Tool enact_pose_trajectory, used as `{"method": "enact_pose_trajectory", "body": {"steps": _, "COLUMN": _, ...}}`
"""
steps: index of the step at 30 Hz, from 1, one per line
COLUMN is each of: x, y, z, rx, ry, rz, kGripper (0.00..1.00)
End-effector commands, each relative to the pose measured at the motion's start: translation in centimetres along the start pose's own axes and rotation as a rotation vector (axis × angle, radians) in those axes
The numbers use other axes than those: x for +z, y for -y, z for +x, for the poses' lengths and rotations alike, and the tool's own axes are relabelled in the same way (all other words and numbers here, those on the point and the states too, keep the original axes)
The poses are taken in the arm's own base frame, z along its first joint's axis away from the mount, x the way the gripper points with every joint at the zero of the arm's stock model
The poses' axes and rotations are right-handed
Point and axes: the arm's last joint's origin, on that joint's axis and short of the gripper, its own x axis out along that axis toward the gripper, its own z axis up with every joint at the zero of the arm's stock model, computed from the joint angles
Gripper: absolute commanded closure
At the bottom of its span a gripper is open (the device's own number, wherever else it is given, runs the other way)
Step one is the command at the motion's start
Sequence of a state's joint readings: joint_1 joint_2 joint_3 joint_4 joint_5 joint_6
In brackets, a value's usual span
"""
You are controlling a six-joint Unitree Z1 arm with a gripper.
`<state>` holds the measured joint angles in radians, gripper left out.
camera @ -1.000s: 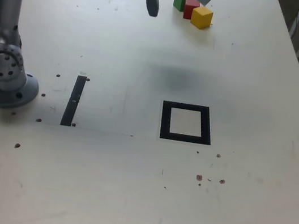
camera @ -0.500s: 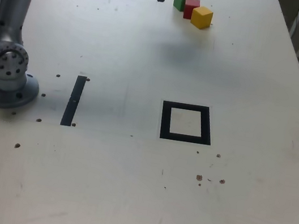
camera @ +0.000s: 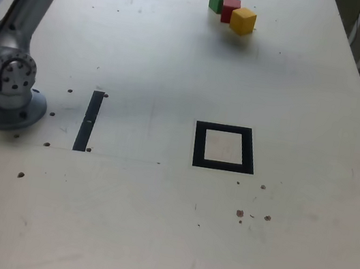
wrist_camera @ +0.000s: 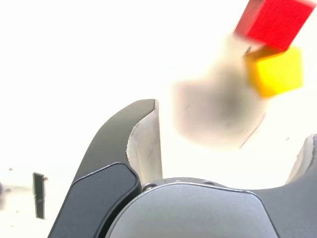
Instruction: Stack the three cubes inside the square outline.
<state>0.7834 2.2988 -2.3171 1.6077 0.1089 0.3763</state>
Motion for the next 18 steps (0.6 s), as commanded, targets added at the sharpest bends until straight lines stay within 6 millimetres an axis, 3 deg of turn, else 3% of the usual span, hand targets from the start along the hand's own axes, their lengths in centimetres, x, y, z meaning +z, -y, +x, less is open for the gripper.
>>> {"method": "enact_pose_trajectory", "body": {"steps": 1, "x": 0.4, "y": -0.7, "z": 0.6, "rx": -0.006, "ry": -0.011, "rz": -0.012, "kGripper": 0.02}}
{"method": "enact_pose_trajectory", "body": {"steps": 9, "x": 1.4, "y": -3.0, "z": 2.7, "rx": 0.005, "ry": -0.027, "rz": -0.05, "kGripper": 0.02}}
{"method": "enact_pose_trajectory", "body": {"steps": 18, "x": 2.5, "y": -3.1, "z": 4.5, "rx": 0.025, "ry": -0.061, "rz": -0.069, "kGripper": 0.03}}
